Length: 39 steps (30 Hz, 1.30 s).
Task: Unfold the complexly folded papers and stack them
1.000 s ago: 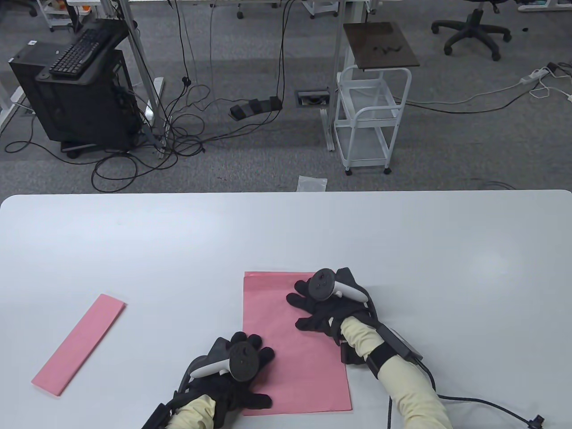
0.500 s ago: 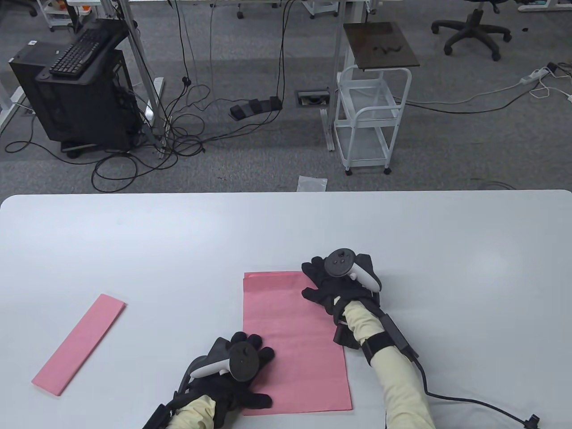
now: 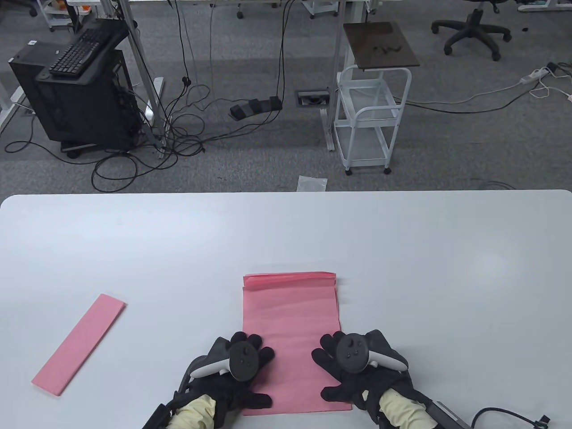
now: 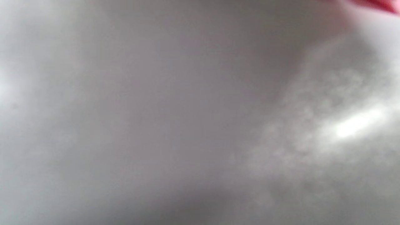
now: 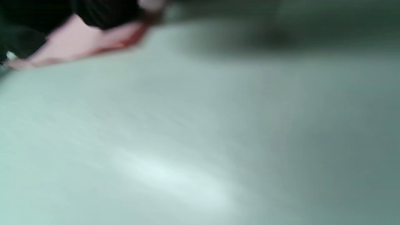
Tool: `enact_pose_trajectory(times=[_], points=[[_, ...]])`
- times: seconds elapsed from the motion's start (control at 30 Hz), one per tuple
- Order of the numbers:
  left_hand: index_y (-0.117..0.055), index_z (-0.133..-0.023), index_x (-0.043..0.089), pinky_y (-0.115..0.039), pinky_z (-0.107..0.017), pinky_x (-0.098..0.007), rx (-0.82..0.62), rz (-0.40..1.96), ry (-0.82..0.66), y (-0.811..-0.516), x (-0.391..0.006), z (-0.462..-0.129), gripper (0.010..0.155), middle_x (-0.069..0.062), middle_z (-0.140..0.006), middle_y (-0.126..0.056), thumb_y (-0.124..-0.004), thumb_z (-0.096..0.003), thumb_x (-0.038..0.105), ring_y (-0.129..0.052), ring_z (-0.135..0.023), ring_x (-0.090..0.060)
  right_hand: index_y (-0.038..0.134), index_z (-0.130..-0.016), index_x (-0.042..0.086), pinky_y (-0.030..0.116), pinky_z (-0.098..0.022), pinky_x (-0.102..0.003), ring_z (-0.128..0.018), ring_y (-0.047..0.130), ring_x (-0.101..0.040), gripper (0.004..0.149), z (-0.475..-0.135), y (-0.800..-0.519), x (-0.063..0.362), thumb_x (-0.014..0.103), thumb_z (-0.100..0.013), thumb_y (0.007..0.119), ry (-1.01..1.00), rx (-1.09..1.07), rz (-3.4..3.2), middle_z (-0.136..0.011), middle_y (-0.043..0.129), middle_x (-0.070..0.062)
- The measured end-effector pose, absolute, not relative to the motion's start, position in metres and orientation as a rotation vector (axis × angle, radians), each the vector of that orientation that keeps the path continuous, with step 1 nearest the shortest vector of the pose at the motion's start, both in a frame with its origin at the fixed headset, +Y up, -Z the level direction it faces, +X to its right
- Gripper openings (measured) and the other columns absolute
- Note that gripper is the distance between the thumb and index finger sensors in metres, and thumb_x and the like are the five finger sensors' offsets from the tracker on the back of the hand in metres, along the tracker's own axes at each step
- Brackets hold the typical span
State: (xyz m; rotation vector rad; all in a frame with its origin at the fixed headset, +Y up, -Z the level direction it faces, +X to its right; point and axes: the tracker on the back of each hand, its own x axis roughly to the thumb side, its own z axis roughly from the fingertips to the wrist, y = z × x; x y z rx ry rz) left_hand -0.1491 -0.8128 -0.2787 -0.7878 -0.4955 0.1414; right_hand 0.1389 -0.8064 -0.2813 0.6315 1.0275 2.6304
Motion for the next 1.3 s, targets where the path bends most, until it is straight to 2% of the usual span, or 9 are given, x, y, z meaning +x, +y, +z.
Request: enact_pose_trajectory(times=[0.13,0.23,0.33,0.5,0.8,0.97,1.07,1.17,1.3], points=[[0.011,-0.1,0.041,0.016,-0.061,-0.056,-0.767,0.147,-0.485,-0.81,-0.148,-0.279,0.096,0.008,-0.101,0.032,-0.06,-0.0445,0.072,0.031,-0.093,-0.029,0.014,-0.104,0.047,-0.015,-0.065,-0.047,-0.098,-0.018,-0.007,0.076,-0.281,-0.807,0.14,0.057,-0.048,0.065,1.019,0.595,2.591,-0.11,-0.008,0.021],[0.0,-0.107,0.035,0.009,-0.064,-0.059,-0.71,0.182,-0.447,-0.799,-0.138,-0.276,0.08,0.001,-0.106,0.024,-0.055,-0.056,0.062,0.021,-0.097,-0.037,0.014,-0.103,0.048,-0.016,-0.065,-0.047,-0.097,-0.019,-0.006,0.076,-0.281,-0.807,0.139,0.057,-0.048,0.065,1.033,0.589,2.581,-0.109,-0.008,0.021],[-0.005,-0.11,0.028,0.009,-0.064,-0.059,-0.665,0.205,-0.53,-0.789,-0.11,-0.266,0.079,0.002,-0.106,0.024,-0.054,-0.0575,0.059,0.024,-0.095,-0.036,0.013,-0.103,0.048,-0.016,-0.064,-0.046,-0.097,-0.019,-0.006,0.076,-0.281,-0.807,0.139,0.057,-0.049,0.065,1.037,0.589,2.576,-0.109,-0.009,0.021],[0.004,-0.105,0.027,0.009,-0.064,-0.059,-0.71,0.08,-0.566,-0.803,-0.074,-0.256,0.082,-0.001,-0.108,0.02,-0.053,-0.0562,0.06,0.021,-0.097,-0.036,0.013,-0.103,0.048,-0.017,-0.064,-0.046,-0.096,-0.02,-0.006,0.076,-0.281,-0.807,0.14,0.057,-0.049,0.065,1.042,0.585,2.565,-0.109,-0.009,0.022],[0.008,-0.099,0.042,0.011,-0.064,-0.058,-0.777,0.075,-0.359,-0.802,-0.174,-0.258,0.084,0.017,-0.104,0.024,-0.055,-0.0493,0.065,0.025,-0.098,-0.028,0.013,-0.103,0.049,-0.017,-0.064,-0.045,-0.096,-0.02,-0.005,0.076,-0.281,-0.807,0.14,0.057,-0.049,0.065,1.044,0.576,2.564,-0.109,-0.009,0.023],[0.008,-0.098,0.042,0.011,-0.065,-0.057,-0.79,0.102,-0.328,-0.802,-0.185,-0.258,0.084,0.018,-0.103,0.024,-0.057,-0.0486,0.063,0.025,-0.097,-0.028,0.013,-0.103,0.049,-0.017,-0.064,-0.045,-0.096,-0.02,-0.005,0.075,-0.281,-0.807,0.14,0.057,-0.049,0.065,1.048,0.577,2.562,-0.108,-0.01,0.023],[0.004,-0.102,0.036,0.009,-0.065,-0.058,-0.79,0.022,-0.359,-0.79,-0.177,-0.262,0.085,0.008,-0.107,0.02,-0.059,-0.0519,0.061,0.02,-0.099,-0.031,0.013,-0.103,0.049,-0.018,-0.064,-0.045,-0.096,-0.021,-0.005,0.076,-0.282,-0.807,0.14,0.057,-0.049,0.065,1.05,0.578,2.562,-0.108,-0.01,0.023],[-0.002,-0.107,0.032,0.006,-0.067,-0.059,-0.637,0.037,-0.43,-0.773,-0.159,-0.269,0.08,0.005,-0.108,0.019,-0.057,-0.0549,0.058,0.017,-0.101,-0.033,0.012,-0.103,0.049,-0.018,-0.063,-0.045,-0.096,-0.021,-0.005,0.075,-0.282,-0.807,0.14,0.057,-0.049,0.064,1.055,0.578,2.559,-0.108,-0.011,0.023],[-0.004,-0.107,0.036,0.007,-0.068,-0.058,-0.752,0.016,-0.632,-0.779,-0.109,-0.276,0.075,0.011,-0.107,0.02,-0.056,-0.056,0.055,0.018,-0.102,-0.029,0.012,-0.103,0.049,-0.018,-0.063,-0.045,-0.095,-0.022,-0.004,0.075,-0.282,-0.808,0.14,0.057,-0.049,0.064,1.058,0.579,2.556,-0.108,-0.011,0.024]])
